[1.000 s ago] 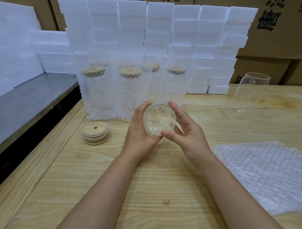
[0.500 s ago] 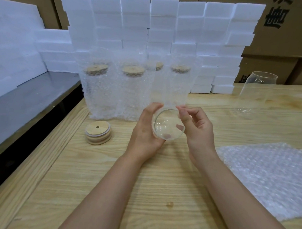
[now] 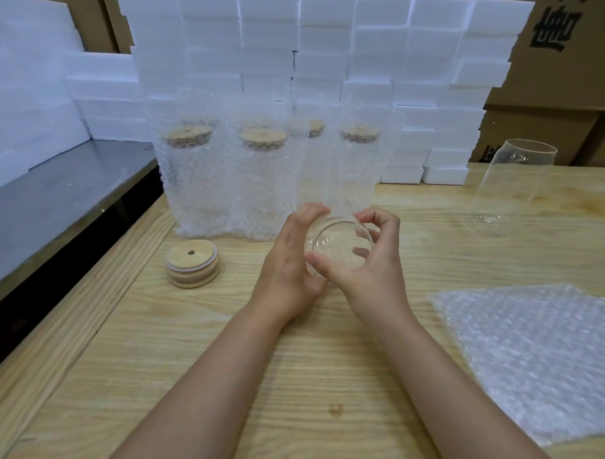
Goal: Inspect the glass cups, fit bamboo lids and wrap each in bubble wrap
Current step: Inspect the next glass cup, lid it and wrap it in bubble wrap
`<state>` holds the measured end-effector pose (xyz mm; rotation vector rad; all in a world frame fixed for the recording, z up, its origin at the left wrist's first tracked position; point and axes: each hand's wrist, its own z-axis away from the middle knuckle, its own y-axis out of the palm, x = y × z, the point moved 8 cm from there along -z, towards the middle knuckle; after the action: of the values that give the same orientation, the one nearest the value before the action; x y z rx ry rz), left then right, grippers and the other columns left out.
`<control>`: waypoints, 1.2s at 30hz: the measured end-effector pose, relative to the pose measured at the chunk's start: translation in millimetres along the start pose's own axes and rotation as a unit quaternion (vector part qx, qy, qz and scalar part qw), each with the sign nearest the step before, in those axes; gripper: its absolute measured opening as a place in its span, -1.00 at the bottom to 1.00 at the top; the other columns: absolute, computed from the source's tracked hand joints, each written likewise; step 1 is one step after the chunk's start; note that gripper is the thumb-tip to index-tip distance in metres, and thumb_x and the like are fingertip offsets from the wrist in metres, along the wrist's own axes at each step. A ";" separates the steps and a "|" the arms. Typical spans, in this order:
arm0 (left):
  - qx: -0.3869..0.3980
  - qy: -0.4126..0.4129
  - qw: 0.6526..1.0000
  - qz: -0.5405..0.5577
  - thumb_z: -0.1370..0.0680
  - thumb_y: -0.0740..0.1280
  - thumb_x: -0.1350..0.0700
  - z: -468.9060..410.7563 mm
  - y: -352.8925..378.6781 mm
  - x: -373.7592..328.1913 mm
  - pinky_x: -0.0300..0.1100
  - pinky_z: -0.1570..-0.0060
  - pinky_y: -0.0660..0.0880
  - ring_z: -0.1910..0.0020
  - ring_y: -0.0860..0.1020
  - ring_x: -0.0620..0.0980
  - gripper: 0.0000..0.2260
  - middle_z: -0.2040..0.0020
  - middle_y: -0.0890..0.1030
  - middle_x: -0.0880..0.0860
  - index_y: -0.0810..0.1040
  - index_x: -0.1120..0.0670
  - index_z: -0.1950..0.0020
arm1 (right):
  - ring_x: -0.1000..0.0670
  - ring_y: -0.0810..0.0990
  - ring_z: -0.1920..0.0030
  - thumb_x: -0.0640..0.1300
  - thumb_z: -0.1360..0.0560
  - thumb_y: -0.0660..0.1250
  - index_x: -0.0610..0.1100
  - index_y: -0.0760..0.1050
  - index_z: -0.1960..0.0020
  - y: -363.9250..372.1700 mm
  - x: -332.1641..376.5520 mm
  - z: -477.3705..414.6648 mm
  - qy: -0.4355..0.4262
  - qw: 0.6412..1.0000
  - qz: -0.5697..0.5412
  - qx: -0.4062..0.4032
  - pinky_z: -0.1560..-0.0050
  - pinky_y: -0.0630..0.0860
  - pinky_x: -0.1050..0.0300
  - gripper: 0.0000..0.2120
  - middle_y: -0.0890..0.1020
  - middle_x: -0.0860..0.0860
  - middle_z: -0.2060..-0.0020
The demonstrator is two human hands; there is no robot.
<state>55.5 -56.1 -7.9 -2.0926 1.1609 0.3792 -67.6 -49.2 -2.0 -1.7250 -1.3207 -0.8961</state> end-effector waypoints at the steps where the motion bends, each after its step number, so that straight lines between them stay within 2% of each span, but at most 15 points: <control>1: -0.001 -0.012 1.000 0.002 -0.31 0.53 0.31 0.3 -0.7 1.9 -0.56 -0.19 0.22 -0.28 0.37 -0.28 -0.25 -0.29 0.36 -0.12 0.25 -0.12 -0.34 | 0.15 0.39 -0.21 -0.08 -0.19 0.63 0.05 0.24 -0.15 1.4 0.2 0.6 -0.004 1.000 0.000 0.013 -0.12 0.40 0.35 -0.29 0.37 0.17 -0.13; 3: 0.004 -0.031 0.999 0.014 -0.29 0.56 0.25 0.3 -1.4 4.7 -0.61 -0.12 0.22 -0.21 0.33 -0.45 -0.22 -0.28 0.36 -0.16 0.25 -0.17 -0.34 | 0.12 0.38 -0.27 -0.08 -0.21 0.63 0.09 0.24 -0.20 2.9 0.5 2.2 -0.010 0.999 0.002 0.038 -0.22 0.41 0.27 -0.26 0.37 0.18 -0.20; 5: 0.004 -0.049 0.998 0.029 -0.27 0.58 0.18 -0.4 -3.4 6.1 -0.60 -0.10 0.24 -0.21 0.35 -0.43 -0.21 -0.29 0.39 -0.17 0.24 -0.22 -0.34 | 0.15 0.38 -0.29 -0.08 -0.23 0.62 0.09 0.26 -0.27 2.9 2.4 3.6 -0.020 0.998 0.013 0.055 -0.31 0.40 0.12 -0.25 0.37 0.22 -0.23; 7: -0.007 -0.071 0.996 0.046 -0.24 0.57 0.08 -1.1 -6.7 7.2 -0.57 -0.10 0.27 -0.21 0.40 -0.36 -0.21 -0.29 0.42 -0.19 0.23 -0.32 -0.30 | 0.21 0.35 -0.32 -0.06 -0.26 0.59 0.09 0.23 -0.36 3.7 8.3 5.9 -0.047 0.996 0.019 0.074 -0.34 0.37 0.15 -0.20 0.36 0.24 -0.29; 10: -0.028 -0.095 0.992 0.072 -0.24 0.58 0.08 -0.6 -11.8 8.2 -0.54 -0.09 0.32 -0.22 0.41 -0.38 -0.14 -0.28 0.41 -0.28 0.13 -0.43 -0.28 | 0.20 0.28 -0.40 -0.13 -0.32 0.46 0.13 -0.02 -0.46 2.5 11.4 10.3 -0.085 0.991 0.013 0.098 -0.38 0.33 0.16 -0.10 0.24 0.15 -0.41; 12: -0.039 -0.082 0.991 0.098 -0.26 0.58 0.12 -2.1 -14.7 4.2 -0.28 -0.24 0.41 -0.31 0.40 -0.25 -0.13 -0.34 0.41 -0.14 0.13 -0.25 -0.36 | 0.12 0.23 -0.45 -0.22 -0.31 0.35 0.18 -0.12 -0.47 1.0 5.6 10.5 -0.087 0.989 0.031 0.117 -0.43 0.28 -0.01 -0.07 0.18 0.08 -0.47; 14: -0.047 -0.074 0.987 0.132 -0.26 0.57 0.04 -3.7 -16.9 -2.8 -0.01 -0.26 0.45 -0.34 0.42 -0.12 -0.17 -0.35 0.41 -0.07 0.15 -0.13 -0.39 | 0.10 0.15 -0.49 -0.24 -0.31 0.32 0.31 -0.18 -0.46 2.8 -2.9 9.4 -0.070 0.987 0.049 0.139 -0.47 0.20 -0.09 -0.01 0.15 0.11 -0.49; 17: -0.039 -0.068 0.982 0.171 -0.26 0.51 -0.08 -5.0 -15.1 -9.6 0.00 -0.22 0.47 -0.28 0.48 -0.07 -0.16 -0.32 0.45 -0.11 0.17 -0.05 -0.43 | 0.12 0.12 -0.50 -0.22 -0.40 0.44 0.39 -0.15 -0.45 3.6 -12.2 6.2 -0.048 0.989 0.035 0.135 -0.49 0.17 -0.06 -0.01 0.16 0.24 -0.45; 20: -0.024 -0.087 0.979 0.183 -0.22 0.50 -0.14 -6.5 -12.8 -9.6 -0.20 -0.11 0.45 -0.18 0.54 -0.12 -0.15 -0.27 0.51 -0.11 0.20 -0.13 -0.44 | 0.14 0.22 -0.46 -0.06 -0.39 0.49 0.36 -0.04 -0.47 3.1 -15.6 3.7 -0.031 0.992 0.023 0.121 -0.44 0.27 -0.03 -0.08 0.27 0.30 -0.41; 23: -0.025 -0.114 0.968 0.221 -0.25 0.46 -0.15 -9.2 -11.9 -6.0 -0.15 -0.08 0.44 -0.13 0.55 -0.11 -0.19 -0.25 0.55 -0.05 0.17 -0.18 -0.43 | 0.23 0.37 -0.34 0.16 -0.29 0.50 0.41 0.02 -0.45 2.5 -19.2 3.8 0.003 0.995 -0.010 0.103 -0.33 0.36 0.19 -0.09 0.41 0.25 -0.32; 27: -0.023 -0.160 0.937 0.310 -0.46 0.29 -0.16 -8.9 -12.0 7.4 -0.24 0.01 0.45 -0.02 0.54 -0.13 -0.49 -0.17 0.63 -0.02 0.28 -0.19 -0.40 | 0.09 0.57 -0.07 -0.04 -0.38 0.52 0.30 0.09 -0.46 -0.9 -20.8 1.2 0.033 0.995 -0.059 0.071 -0.05 0.52 0.25 -0.16 0.56 0.06 -0.16; 29: -0.014 -0.191 0.923 0.334 -0.49 0.23 -0.19 -8.1 -10.3 12.4 -0.23 0.06 0.44 0.04 0.54 -0.13 -0.56 -0.13 0.65 -0.01 0.34 -0.20 -0.36 | 0.05 0.61 0.08 -0.03 -0.39 0.50 0.24 0.12 -0.45 -2.1 -20.5 -1.1 0.060 0.990 -0.112 0.055 0.01 0.56 0.21 -0.21 0.63 -0.06 -0.06; 32: 0.028 -0.239 0.892 0.384 -0.42 0.27 -0.32 -4.7 1.7 14.1 -0.19 0.01 0.48 -0.04 0.60 -0.11 -0.46 -0.23 0.61 0.05 0.29 -0.24 -0.37 | -0.05 0.65 0.11 0.10 -0.38 0.44 0.17 0.12 -0.48 1.0 -21.4 -2.4 0.113 0.973 -0.195 0.058 -0.03 0.58 0.04 -0.23 0.69 -0.15 0.06; 34: 0.060 -0.285 0.840 0.458 -0.47 0.28 -0.26 -0.9 14.5 14.6 0.01 -0.09 0.51 -0.12 0.59 0.03 -0.40 -0.32 0.53 0.16 0.18 -0.18 -0.46 | -0.13 0.66 0.11 0.17 -0.40 0.41 0.06 0.20 -0.49 7.5 -22.2 -1.0 0.158 0.951 -0.256 0.078 0.03 0.60 -0.01 -0.26 0.69 -0.16 0.01; 36: 0.094 -0.343 0.776 0.521 -0.33 0.42 -0.32 6.0 29.3 11.5 0.11 -0.11 0.49 -0.09 0.57 0.15 -0.11 -0.27 0.53 0.23 0.13 -0.05 -0.53 | -0.13 0.67 0.15 0.20 -0.42 0.37 -0.09 0.42 -0.33 10.2 -22.5 0.8 0.192 0.934 -0.290 0.083 0.11 0.61 -0.05 -0.41 0.68 -0.14 0.01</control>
<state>38.1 -69.3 -31.4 -0.7753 1.6550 1.3296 -62.4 -59.9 -23.7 -0.9624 -1.5984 -1.3241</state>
